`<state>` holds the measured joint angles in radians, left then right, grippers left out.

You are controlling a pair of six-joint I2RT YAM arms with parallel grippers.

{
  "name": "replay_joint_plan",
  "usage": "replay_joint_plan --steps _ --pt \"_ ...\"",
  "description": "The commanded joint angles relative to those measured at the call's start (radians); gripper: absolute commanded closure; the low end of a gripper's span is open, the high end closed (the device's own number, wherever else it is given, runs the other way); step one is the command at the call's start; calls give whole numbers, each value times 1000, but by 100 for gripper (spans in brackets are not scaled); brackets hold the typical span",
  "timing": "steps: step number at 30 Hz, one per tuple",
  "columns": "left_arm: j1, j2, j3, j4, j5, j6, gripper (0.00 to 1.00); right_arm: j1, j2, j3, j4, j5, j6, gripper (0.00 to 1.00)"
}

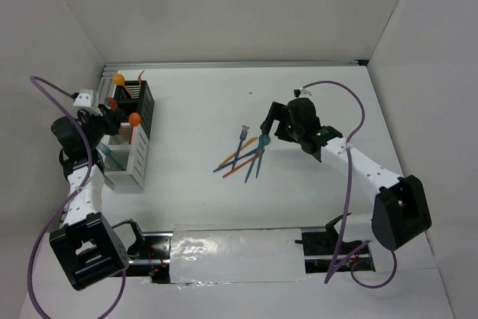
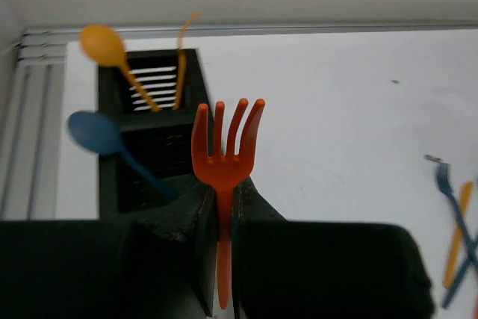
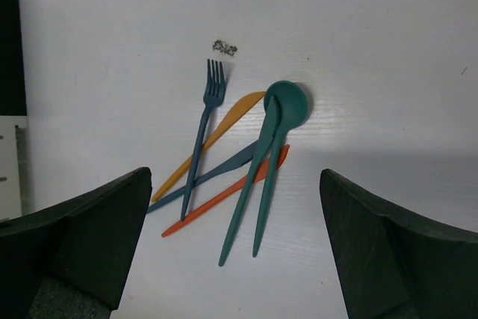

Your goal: Sort the eating utensils into containers

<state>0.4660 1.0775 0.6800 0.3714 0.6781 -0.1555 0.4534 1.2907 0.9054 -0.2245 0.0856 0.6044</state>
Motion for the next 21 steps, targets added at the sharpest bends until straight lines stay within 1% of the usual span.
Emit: replay_joint_plan --steps 1,3,5,6,7,9,11,12,13,15,18,19,20,21 --pt "46 -34 -43 159 -105 68 97 -18 51 43 66 -15 6 0" --pt "48 -31 -88 227 -121 74 96 -30 77 21 94 -59 6 0" --pt "45 -28 -112 265 -123 85 93 -36 97 0 132 -60 8 0" --pt "46 -18 -111 276 -133 67 92 -35 108 0 132 -60 8 0" --pt "46 -13 -125 281 -165 59 87 -38 117 0 143 -60 8 0" --pt "46 -7 -128 288 -176 50 81 -53 153 0 143 -70 5 0" --pt "46 -4 -126 267 -158 50 62 -56 171 9 143 -70 0 0" --pt "46 -5 -91 230 -153 44 51 -56 177 9 143 -70 -2 0" --pt "48 -8 -92 213 -155 40 37 -55 176 9 143 -70 -3 0" --pt "45 -16 -54 189 -146 24 31 -55 176 9 143 -70 -3 0" --pt "45 -56 -25 109 -143 1 21 -56 167 0 131 -70 -8 0" --pt "45 -66 -13 86 -135 2 19 -58 162 0 131 -70 -8 0" --pt "45 -85 4 63 -89 8 16 -59 151 -9 122 -70 -12 0" --pt "28 -88 48 28 -57 13 9 -59 145 -10 122 -70 -15 0"
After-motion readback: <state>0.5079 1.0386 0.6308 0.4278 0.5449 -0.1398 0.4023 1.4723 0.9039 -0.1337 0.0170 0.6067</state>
